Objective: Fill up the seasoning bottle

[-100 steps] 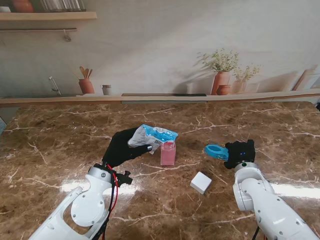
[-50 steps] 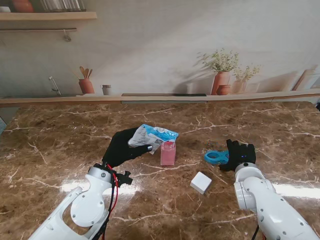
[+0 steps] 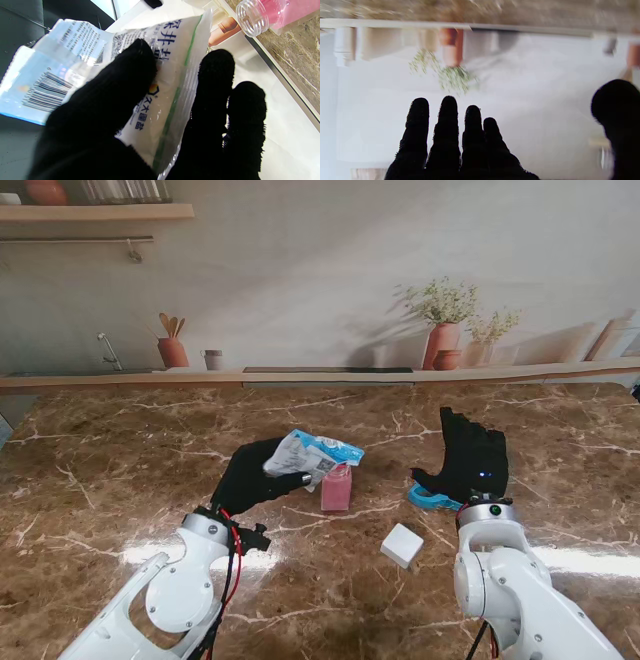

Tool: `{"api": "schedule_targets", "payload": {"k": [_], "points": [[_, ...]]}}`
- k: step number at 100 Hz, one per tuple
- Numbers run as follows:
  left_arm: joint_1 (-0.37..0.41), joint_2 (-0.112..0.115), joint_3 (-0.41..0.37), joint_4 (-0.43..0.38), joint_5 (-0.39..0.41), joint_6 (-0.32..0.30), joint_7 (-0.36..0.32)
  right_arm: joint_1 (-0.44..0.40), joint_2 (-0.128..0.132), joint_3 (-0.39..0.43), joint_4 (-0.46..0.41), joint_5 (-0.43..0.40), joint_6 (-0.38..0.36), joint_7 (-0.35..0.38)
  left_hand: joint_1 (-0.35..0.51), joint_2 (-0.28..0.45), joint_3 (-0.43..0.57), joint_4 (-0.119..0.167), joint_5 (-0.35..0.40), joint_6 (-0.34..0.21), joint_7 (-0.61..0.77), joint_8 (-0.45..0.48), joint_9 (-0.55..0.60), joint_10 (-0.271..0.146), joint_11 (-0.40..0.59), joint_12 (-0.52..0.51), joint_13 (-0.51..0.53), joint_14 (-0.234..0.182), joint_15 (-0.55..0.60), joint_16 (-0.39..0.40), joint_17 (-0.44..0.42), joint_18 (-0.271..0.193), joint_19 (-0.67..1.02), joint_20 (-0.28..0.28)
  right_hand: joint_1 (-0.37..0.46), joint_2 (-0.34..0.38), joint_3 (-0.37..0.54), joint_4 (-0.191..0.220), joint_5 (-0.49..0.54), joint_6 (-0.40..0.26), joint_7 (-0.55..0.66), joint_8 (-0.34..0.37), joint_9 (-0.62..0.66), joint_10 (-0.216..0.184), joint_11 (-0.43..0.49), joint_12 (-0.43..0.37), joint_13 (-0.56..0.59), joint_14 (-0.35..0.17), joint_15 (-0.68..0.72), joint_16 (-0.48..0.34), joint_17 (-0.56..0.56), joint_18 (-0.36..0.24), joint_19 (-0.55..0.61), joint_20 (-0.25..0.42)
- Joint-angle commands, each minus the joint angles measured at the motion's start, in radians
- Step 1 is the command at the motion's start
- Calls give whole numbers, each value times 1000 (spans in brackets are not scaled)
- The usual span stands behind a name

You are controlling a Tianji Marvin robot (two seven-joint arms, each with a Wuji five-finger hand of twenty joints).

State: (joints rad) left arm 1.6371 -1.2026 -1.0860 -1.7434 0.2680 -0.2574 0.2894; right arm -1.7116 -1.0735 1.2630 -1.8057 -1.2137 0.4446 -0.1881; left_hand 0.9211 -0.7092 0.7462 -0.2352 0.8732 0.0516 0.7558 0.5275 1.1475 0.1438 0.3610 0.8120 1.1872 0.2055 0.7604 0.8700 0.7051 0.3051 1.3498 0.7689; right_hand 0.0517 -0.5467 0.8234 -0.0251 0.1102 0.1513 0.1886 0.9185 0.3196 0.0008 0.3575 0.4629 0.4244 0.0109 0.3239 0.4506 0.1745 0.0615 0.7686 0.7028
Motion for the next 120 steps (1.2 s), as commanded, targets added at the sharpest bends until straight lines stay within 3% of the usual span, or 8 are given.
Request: {"api": "schedule_targets", "payload": {"k": [1, 43, 53, 61, 67, 73, 104, 120], "points": [[-3, -1, 7, -10, -5, 7, -9, -22, -27, -23, -48, 34, -14, -34, 128, 143, 173, 23, 140, -146, 173, 67, 20, -66, 42, 12, 30, -13, 19, 6, -8, -5, 15, 20, 0, -16, -9, -1, 19, 0, 8, 3, 22, -8, 1, 2, 42, -2, 8, -5, 15, 17, 0, 9], [-25, 0, 37, -17, -29, 35, -35, -92, -57, -81, -174, 196, -255, -210, 133, 150, 162, 25, 130, -139, 175, 49, 17, -53, 41, 10, 30, -11, 17, 6, -9, -5, 14, 21, 71, -91, -32, -19, 167, -54, 64, -73, 198, -43, 11, 25, 240, -30, 72, 79, 154, 35, 105, 65], [-26, 1, 38, -18, -29, 40, -40, -81, -72, -100, -163, 226, -271, -294, 133, 151, 162, 25, 130, -139, 177, 46, 17, -52, 40, 9, 30, -10, 17, 6, -11, -3, 13, 21, 204, -113, -63, -14, 371, -162, 187, -92, 436, -101, 85, 83, 400, -74, 186, 162, 279, 23, 233, 101], [-26, 5, 36, -20, -30, 44, -53, -74, -87, -110, -166, 271, -266, -338, 133, 153, 161, 25, 130, -138, 178, 45, 17, -51, 42, 10, 29, -8, 17, 6, -12, -1, 13, 22, 485, 10, -201, 39, 529, -280, 367, -100, 636, -147, 136, 173, 554, -101, 309, 225, 389, 11, 375, 79], [-26, 8, 34, -22, -30, 49, -67, -69, -99, -111, -169, 322, -280, -356, 135, 158, 161, 25, 127, -135, 180, 45, 13, -49, 44, 13, 25, -6, 15, 6, -21, 1, 12, 23, 459, -133, 315, -144, 582, -404, 645, -209, 785, -163, 133, 308, 638, -103, 412, 261, 441, 13, 469, 69], [-27, 10, 33, -24, -27, 53, -74, -70, -107, -107, -180, 373, -301, -352, 137, 164, 160, 23, 123, -134, 185, 48, 10, -51, 50, 17, 23, -3, 15, 7, -28, 3, 14, 26, 498, -139, 423, -227, 686, -458, 710, -185, 874, -171, 184, 354, 693, -97, 521, 302, 474, 20, 556, 84], [-28, 24, 21, -35, -10, 89, -120, -90, -115, -55, -245, 560, -358, -245, 160, 214, 178, 6, 120, -154, 247, 144, -17, -67, 151, 37, -2, 20, 31, 35, -71, 23, 33, 59, 569, -208, 564, -202, 844, -503, 734, -17, 985, -149, 357, 500, 796, -95, 846, 419, 562, 27, 799, 93], [-28, 30, 10, -40, -3, 106, -143, -92, -116, -23, -274, 689, -368, -168, 166, 232, 198, 12, 150, -174, 272, 174, -13, -81, 203, 42, -4, 32, 45, 47, -81, 36, 40, 73, 568, -383, 746, -150, 962, -459, 742, 13, 1076, -101, 409, 495, 878, -37, 928, 439, 608, 67, 891, 109]]}}
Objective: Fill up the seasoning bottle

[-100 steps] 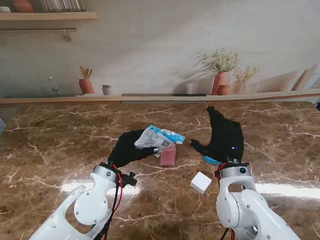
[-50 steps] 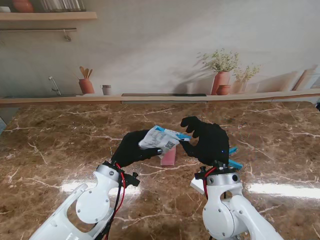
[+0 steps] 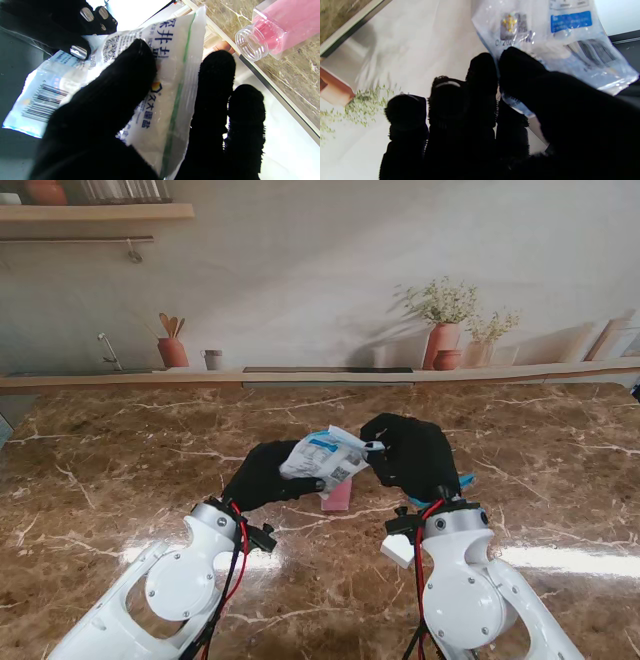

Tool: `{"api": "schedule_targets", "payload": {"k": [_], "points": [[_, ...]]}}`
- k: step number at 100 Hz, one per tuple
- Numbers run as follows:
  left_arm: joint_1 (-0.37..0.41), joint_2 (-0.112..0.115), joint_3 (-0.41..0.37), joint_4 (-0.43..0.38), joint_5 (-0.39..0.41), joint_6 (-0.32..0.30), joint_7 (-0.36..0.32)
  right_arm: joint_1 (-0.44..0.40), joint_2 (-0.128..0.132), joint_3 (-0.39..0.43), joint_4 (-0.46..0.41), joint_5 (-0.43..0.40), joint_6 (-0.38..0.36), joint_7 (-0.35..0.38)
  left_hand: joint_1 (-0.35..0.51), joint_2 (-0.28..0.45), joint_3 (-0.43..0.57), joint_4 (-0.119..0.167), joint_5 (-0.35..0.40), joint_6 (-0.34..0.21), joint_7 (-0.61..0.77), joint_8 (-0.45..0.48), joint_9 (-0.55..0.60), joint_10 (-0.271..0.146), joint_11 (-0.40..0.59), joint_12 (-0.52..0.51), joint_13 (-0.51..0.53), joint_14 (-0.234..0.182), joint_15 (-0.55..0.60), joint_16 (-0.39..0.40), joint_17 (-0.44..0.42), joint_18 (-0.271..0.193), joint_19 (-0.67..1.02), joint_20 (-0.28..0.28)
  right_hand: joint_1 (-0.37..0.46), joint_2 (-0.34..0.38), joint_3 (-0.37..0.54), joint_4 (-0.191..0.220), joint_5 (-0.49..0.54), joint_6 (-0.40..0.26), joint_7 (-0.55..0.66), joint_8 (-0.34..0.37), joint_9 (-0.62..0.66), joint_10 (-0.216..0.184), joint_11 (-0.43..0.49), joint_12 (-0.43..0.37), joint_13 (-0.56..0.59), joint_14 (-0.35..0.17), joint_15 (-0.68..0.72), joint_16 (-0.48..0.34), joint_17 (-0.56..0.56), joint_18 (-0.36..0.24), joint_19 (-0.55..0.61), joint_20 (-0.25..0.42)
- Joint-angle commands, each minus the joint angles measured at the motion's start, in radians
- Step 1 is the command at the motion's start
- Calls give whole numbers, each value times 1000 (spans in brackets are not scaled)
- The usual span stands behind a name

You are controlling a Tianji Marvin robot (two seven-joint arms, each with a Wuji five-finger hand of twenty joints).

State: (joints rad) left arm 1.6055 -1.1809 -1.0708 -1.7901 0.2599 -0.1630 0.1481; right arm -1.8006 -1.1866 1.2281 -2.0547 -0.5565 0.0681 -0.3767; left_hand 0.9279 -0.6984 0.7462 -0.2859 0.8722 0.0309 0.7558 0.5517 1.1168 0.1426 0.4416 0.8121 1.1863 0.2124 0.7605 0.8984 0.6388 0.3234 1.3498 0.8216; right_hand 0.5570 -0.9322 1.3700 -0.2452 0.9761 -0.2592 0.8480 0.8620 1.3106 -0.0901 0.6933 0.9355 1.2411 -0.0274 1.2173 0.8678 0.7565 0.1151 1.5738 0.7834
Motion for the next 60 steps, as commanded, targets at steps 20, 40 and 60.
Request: {"api": "schedule_targets", "payload": {"k": [20, 40, 60], "points": [[-7, 13, -18, 20, 19, 26, -17, 9, -7, 37, -31, 131, 25, 60, 157, 239, 208, 77, 167, -170, 305, 181, 23, -96, 165, 48, -1, 28, 69, 29, -22, 27, 46, 31, -2, -72, 200, 146, 105, -26, 130, -72, 115, 10, 93, -55, 74, 15, 64, -7, 67, 11, 121, 5], [-17, 18, -34, 41, 19, 38, -42, 18, -10, 59, -25, 158, 26, 63, 156, 241, 210, 80, 166, -170, 310, 192, 24, -97, 173, 48, 0, 28, 73, 30, -22, 26, 46, 33, -84, -7, 200, 97, 76, -16, 155, -113, 108, 16, 69, -59, 72, 26, 30, -21, 38, 5, 111, 2], [-29, 21, -56, 63, 17, 48, -58, 26, -13, 70, 3, 150, 40, 47, 155, 241, 210, 81, 165, -177, 313, 203, 25, -96, 175, 49, -1, 28, 74, 29, -21, 26, 47, 34, -237, 207, 2, 102, -22, 19, 113, -138, 30, 27, -49, -53, -29, 33, -86, -30, -59, 1, 20, 6]]}}
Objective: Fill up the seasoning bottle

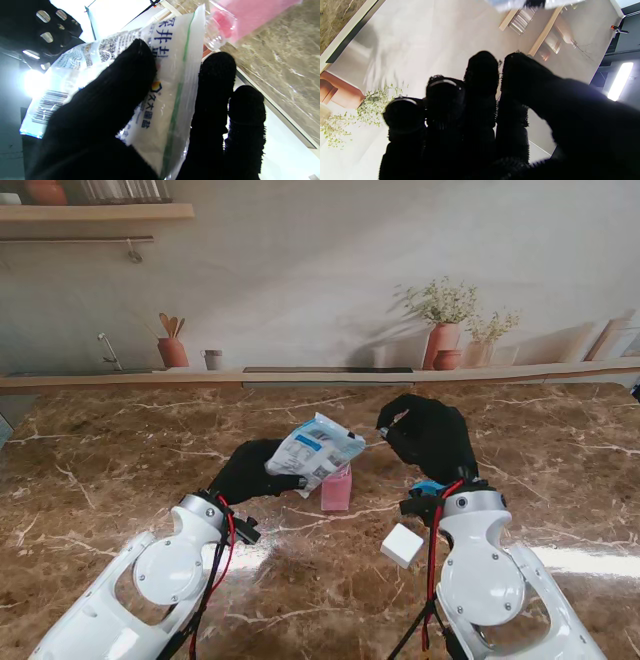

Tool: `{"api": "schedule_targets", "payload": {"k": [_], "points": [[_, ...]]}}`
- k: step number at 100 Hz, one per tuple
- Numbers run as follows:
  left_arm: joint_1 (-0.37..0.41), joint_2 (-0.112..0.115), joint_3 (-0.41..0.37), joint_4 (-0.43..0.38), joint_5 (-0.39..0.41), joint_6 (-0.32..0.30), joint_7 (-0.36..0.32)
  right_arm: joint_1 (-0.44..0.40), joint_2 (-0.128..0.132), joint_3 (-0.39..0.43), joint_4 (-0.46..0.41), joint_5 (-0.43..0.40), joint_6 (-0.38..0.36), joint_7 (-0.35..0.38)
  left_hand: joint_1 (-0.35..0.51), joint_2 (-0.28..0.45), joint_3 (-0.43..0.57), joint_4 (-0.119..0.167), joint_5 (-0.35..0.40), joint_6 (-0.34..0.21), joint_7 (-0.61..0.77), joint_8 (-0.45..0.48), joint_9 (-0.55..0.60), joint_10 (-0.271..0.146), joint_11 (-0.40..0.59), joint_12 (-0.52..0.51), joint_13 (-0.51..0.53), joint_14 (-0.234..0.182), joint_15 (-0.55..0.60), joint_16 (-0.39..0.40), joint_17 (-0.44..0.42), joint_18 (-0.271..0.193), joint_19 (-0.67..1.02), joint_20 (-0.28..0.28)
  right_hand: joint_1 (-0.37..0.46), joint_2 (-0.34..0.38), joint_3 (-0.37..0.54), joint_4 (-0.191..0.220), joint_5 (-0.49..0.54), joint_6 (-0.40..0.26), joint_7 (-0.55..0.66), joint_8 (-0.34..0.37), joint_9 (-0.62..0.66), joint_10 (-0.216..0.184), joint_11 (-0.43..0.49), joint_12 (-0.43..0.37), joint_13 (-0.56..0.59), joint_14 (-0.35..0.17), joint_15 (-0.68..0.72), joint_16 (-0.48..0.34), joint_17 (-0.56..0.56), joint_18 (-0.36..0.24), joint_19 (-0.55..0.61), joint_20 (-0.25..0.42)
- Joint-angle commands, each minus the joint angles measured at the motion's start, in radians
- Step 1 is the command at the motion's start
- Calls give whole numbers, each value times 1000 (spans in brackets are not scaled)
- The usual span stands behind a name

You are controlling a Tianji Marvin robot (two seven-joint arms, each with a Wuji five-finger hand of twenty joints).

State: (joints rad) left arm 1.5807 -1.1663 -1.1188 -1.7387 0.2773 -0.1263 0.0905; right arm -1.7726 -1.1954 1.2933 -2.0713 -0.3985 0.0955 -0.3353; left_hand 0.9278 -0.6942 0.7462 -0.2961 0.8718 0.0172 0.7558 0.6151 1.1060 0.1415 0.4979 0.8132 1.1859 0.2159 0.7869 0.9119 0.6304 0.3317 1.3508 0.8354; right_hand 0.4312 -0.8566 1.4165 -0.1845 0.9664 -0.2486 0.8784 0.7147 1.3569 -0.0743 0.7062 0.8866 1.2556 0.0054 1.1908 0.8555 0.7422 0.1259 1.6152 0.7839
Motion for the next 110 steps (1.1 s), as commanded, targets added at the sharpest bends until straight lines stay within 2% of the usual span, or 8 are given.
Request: {"api": "schedule_targets", "payload": {"k": [1, 12, 17, 29, 39, 58, 80, 110], "points": [[-5, 7, -10, 12, -1, 13, -2, -2, -4, 6, 22, -12, 14, 5, 155, 237, 210, 91, 166, -163, 313, 140, 35, -95, 119, 48, 0, 25, 48, 15, -13, 18, 45, 20, -138, 156, -86, 52, -22, 12, 78, 4, -26, 13, -72, -16, -55, 1, -73, -19, -54, -9, -35, 4], [-19, 10, -22, 19, -1, 29, -20, -1, 3, 9, 62, -87, 21, 3, 155, 237, 210, 91, 164, -161, 311, 144, 33, -95, 119, 48, -1, 27, 49, 15, -12, 19, 47, 22, -237, 302, -321, 115, -120, 78, -144, 4, -180, 4, -199, -123, -197, -8, -317, -88, -175, -8, -246, -35], [-28, 12, -27, 22, -4, 37, -34, -1, 12, 12, 79, -137, 33, 18, 155, 236, 209, 89, 163, -160, 311, 146, 31, -95, 119, 50, -3, 27, 48, 15, -16, 19, 46, 23, -279, 388, -400, 179, -151, 110, -306, 51, -257, 3, -274, -196, -260, -8, -471, -151, -230, -5, -378, -74], [-53, 16, -34, 25, -3, 57, -58, 1, 39, 15, 122, -271, 71, 83, 156, 236, 206, 86, 148, -153, 307, 151, 28, -94, 118, 53, -11, 27, 47, 15, -17, 17, 46, 24, -317, 421, -500, 210, -255, 141, -493, -33, -411, 17, -435, -365, -375, -11, -808, -334, -320, -45, -673, -204], [-80, 22, -38, 29, -8, 75, -96, 7, 59, 11, 161, -360, 90, 137, 161, 238, 195, 76, 129, -146, 297, 156, 16, -88, 112, 58, -21, 23, 39, 12, -28, 8, 34, 22, -345, 440, -548, 233, -341, 147, -547, -80, -539, 23, -509, -451, -494, -22, -972, -454, -388, -89, -824, -283], [-143, 40, -43, 48, -27, 119, -197, 28, 71, -19, 240, -392, 123, 176, 176, 250, 159, 77, 124, -108, 219, 100, 6, -55, 66, 11, -40, 32, -6, -17, -37, 3, 6, 12, -350, 454, -558, 245, -371, 151, -552, -87, -597, 30, -524, -480, -563, -10, -1006, -489, -429, -84, -884, -308], [-217, 58, -37, 68, -2, 170, -290, 55, 73, -50, 317, -375, 132, 187, 172, 256, 162, 76, 123, -116, 253, 99, 6, -61, 108, 9, -29, 26, 18, -11, -23, 3, 15, 12, -346, 460, -560, 246, -370, 146, -547, -88, -616, 31, -522, -486, -583, -10, -1008, -494, -445, -78, -901, -305], [-288, 86, -22, 88, 46, 202, -408, 75, 82, -67, 379, -415, 137, 201, 168, 253, 169, 74, 123, -122, 273, 111, 10, -66, 133, 14, -22, 23, 37, -3, -18, 2, 28, 20, -367, 463, -574, 244, -439, 172, -608, -132, -713, 27, -595, -595, -660, -49, -1077, -590, -479, -142, -1030, -381]]}}
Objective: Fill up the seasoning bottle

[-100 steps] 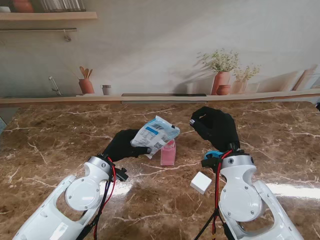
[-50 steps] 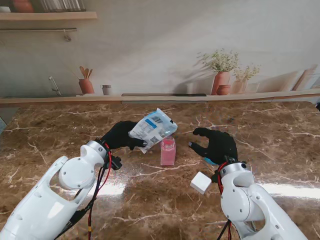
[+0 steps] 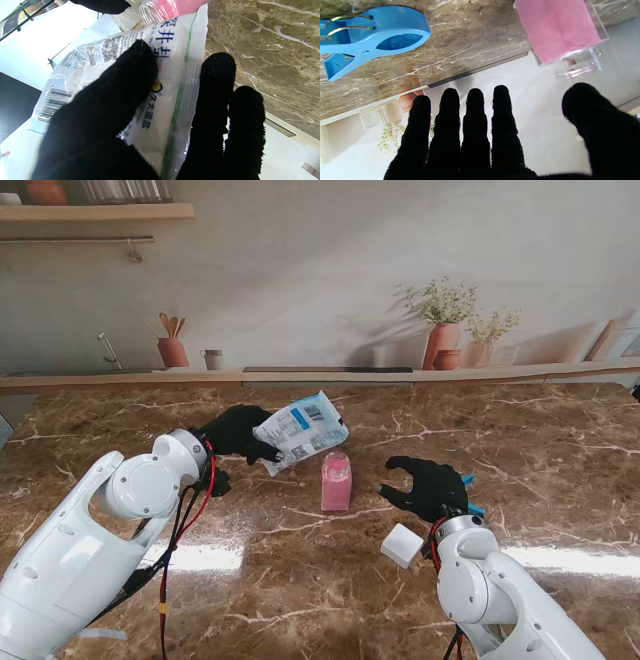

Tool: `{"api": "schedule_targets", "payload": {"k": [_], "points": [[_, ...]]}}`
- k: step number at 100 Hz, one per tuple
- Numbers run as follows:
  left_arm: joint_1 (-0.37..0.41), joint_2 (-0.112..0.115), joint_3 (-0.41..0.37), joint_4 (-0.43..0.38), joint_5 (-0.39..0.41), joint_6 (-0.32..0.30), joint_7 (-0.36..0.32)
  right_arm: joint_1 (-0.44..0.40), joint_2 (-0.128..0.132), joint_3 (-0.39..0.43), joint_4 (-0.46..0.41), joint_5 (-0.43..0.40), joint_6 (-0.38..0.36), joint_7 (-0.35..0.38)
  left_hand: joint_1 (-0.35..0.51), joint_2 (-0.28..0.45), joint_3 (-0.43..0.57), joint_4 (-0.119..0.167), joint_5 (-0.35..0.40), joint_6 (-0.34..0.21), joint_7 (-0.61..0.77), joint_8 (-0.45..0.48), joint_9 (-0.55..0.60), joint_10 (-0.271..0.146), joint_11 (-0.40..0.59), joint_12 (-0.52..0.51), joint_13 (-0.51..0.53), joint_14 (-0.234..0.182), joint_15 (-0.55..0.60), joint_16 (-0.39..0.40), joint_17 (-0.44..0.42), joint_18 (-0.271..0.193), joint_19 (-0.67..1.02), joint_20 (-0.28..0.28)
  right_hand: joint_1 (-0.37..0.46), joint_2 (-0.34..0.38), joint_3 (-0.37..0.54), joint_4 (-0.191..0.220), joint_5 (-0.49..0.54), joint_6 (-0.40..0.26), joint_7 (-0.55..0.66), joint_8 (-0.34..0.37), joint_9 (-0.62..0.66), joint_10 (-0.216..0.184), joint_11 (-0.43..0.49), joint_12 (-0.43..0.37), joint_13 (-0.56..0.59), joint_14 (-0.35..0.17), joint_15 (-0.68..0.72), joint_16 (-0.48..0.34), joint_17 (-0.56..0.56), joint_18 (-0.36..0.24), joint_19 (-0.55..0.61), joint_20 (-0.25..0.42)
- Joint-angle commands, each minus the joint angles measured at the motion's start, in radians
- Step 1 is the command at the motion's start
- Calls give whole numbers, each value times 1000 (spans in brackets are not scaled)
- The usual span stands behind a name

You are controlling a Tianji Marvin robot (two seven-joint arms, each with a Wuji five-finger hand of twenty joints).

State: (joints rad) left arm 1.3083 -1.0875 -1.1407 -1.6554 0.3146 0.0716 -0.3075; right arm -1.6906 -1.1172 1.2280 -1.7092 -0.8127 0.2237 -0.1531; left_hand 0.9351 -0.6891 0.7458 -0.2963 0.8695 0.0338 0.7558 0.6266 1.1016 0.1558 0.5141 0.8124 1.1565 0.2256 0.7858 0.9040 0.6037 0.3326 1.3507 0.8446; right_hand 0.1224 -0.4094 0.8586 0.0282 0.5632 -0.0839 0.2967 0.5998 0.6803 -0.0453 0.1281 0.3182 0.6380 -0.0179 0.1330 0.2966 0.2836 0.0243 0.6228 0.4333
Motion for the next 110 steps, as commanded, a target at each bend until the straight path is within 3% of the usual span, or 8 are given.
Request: {"api": "schedule_targets", "payload": {"k": [1, 55, 110], "points": [[-17, 8, 0, 6, 11, 4, -14, -7, 4, -1, 18, -3, 9, 18, 160, 248, 170, 75, 125, -138, 273, 100, 14, -80, 117, 15, 7, 13, 39, 5, 9, 1, 29, 11, -59, 17, -16, 31, -37, 9, -27, -18, -40, -2, -18, -28, -44, -26, -19, -32, -22, -41, -39, -32], [-127, 40, 58, 43, 115, 31, -150, -25, 1, 6, 28, -6, 10, -12, 144, 234, 192, 62, 120, -136, 276, 109, 26, -80, 134, 22, 28, 4, 58, 8, 30, -2, 48, 15, -51, 21, -29, 37, -50, 6, -28, -22, -68, 4, -8, -48, -69, -11, -10, -42, -36, -35, -43, -49], [-235, 55, 146, 53, 216, 46, -224, -33, -3, 13, 42, 11, 15, -26, 128, 213, 213, 51, 109, -129, 282, 115, 41, -72, 157, 32, 53, 0, 85, 6, 63, 3, 82, 14, -50, 18, -22, 34, -47, 4, -24, -23, -73, 5, -8, -54, -75, -14, -12, -46, -40, -34, -40, -56]]}}
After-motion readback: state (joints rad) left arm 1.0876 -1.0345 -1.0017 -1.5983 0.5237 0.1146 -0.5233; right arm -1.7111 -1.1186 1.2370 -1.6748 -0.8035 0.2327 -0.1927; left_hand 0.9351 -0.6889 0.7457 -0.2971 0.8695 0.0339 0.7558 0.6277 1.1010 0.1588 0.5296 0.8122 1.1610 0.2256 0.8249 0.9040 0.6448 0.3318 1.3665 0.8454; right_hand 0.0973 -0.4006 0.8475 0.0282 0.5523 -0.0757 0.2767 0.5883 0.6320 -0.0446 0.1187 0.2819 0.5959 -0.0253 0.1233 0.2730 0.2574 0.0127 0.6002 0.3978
